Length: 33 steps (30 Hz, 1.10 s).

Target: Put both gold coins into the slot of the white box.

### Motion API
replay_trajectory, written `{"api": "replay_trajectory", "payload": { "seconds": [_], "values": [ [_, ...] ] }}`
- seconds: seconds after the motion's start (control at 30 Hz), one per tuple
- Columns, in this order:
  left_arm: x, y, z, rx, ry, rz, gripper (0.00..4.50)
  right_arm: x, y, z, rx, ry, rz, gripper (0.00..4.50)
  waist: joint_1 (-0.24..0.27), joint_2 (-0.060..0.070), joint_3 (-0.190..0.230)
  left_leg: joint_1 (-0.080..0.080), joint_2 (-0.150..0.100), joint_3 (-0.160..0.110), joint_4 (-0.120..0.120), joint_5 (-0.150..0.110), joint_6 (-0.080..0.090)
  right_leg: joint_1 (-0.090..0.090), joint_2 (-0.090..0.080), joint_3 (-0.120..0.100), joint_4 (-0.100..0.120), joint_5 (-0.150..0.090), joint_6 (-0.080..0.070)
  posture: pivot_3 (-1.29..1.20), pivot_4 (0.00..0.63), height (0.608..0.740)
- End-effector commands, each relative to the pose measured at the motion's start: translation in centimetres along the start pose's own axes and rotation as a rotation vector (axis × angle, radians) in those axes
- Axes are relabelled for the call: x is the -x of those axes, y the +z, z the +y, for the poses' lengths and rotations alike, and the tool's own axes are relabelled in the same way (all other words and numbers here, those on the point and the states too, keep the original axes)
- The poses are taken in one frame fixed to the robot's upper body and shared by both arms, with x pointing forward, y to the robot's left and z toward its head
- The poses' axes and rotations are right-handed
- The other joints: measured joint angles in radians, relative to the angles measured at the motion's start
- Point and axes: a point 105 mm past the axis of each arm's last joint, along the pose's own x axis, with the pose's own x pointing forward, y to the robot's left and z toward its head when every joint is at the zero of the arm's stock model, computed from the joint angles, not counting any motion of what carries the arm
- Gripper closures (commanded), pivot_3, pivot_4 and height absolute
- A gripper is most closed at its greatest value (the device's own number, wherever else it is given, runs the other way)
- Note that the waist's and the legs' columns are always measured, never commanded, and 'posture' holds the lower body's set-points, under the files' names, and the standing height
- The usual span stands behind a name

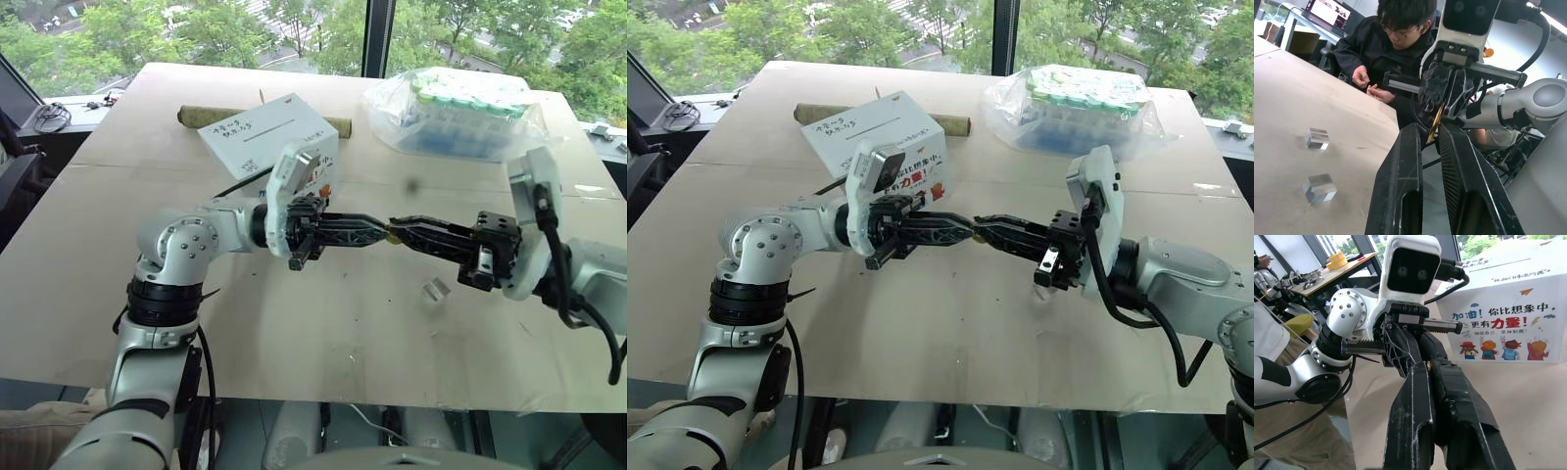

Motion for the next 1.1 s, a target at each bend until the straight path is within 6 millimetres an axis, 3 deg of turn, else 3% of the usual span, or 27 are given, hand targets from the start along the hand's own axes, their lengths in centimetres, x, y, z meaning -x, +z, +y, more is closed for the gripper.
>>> {"api": "replay_trajectory", "payload": {
  "seconds": [0.03, 0.1, 0.17, 0.57, 0.7, 0.83, 0.93, 1.1],
  "values": [
    [-0.3, 0.9, -1.0, -0.037, -0.043, -0.005, 3.90, 0.0, 0.8, 0.7, 0.025, 0.032, -0.027, 4.50, 0.000, 0.000, 0.000, 0.000, 0.000, 0.000, 0.000, 0.000, 0.000, 0.000, 0.000, 0.000, 0.000, 0.000, 0.000, 0.00, 0.150, 0.740],
    [-0.3, 0.8, -1.0, -0.034, -0.046, -0.004, 3.90, 0.0, 0.8, 0.8, 0.025, 0.034, -0.027, 4.50, 0.000, 0.000, 0.000, 0.000, 0.000, 0.000, 0.000, 0.000, 0.000, 0.000, 0.000, 0.000, 0.000, 0.000, 0.000, 0.00, 0.150, 0.740],
    [-0.3, 0.7, -1.0, -0.029, -0.051, 0.000, 4.44, -0.1, 0.8, 0.8, 0.024, 0.035, -0.028, 4.50, 0.000, 0.000, 0.000, 0.000, 0.000, 0.000, 0.000, 0.000, 0.000, 0.000, 0.000, 0.000, 0.000, 0.000, 0.000, 0.00, 0.150, 0.740],
    [0.2, 0.8, -1.3, -0.017, -0.068, -0.025, 4.47, -0.1, 1.1, 0.3, 0.047, 0.007, -0.043, 4.50, 0.000, 0.000, 0.000, 0.000, 0.000, 0.000, 0.000, 0.000, 0.000, 0.000, 0.000, 0.000, 0.000, 0.000, 0.000, 0.00, 0.150, 0.740],
    [0.9, 1.3, -1.3, -0.018, -0.052, -0.055, 4.50, 0.3, 1.9, 0.5, 0.035, 0.033, -0.085, 3.20, 0.000, 0.000, 0.000, 0.000, 0.000, 0.000, 0.000, 0.000, 0.000, 0.000, 0.000, 0.000, 0.000, 0.000, 0.000, 0.00, 0.150, 0.740],
    [1.5, 2.0, -1.2, -0.016, -0.029, -0.094, 4.50, 0.6, 2.4, 0.0, 0.034, 0.002, -0.109, 1.16, 0.000, 0.000, 0.000, 0.000, 0.000, 0.000, 0.000, 0.000, 0.000, 0.000, 0.000, 0.000, 0.000, 0.000, 0.000, 0.00, 0.150, 0.740],
    [2.0, 2.3, -1.1, -0.015, -0.002, -0.107, 4.50, 1.1, 2.8, -0.3, 0.038, -0.014, -0.123, 0.08, 0.000, 0.000, 0.000, 0.000, 0.000, 0.000, 0.000, 0.000, 0.000, 0.000, 0.000, 0.000, 0.000, 0.000, 0.000, 0.00, 0.150, 0.740],
    [3.6, 4.4, -0.7, -0.087, 0.130, -0.161, 4.50, 1.3, 2.0, -0.3, 0.222, -0.049, -0.038, 0.08, 0.000, 0.000, 0.000, 0.000, 0.000, 0.000, 0.000, 0.000, 0.000, 0.000, 0.000, 0.000, -0.001, 0.000, 0.000, 0.00, 0.150, 0.740]
  ]
}}
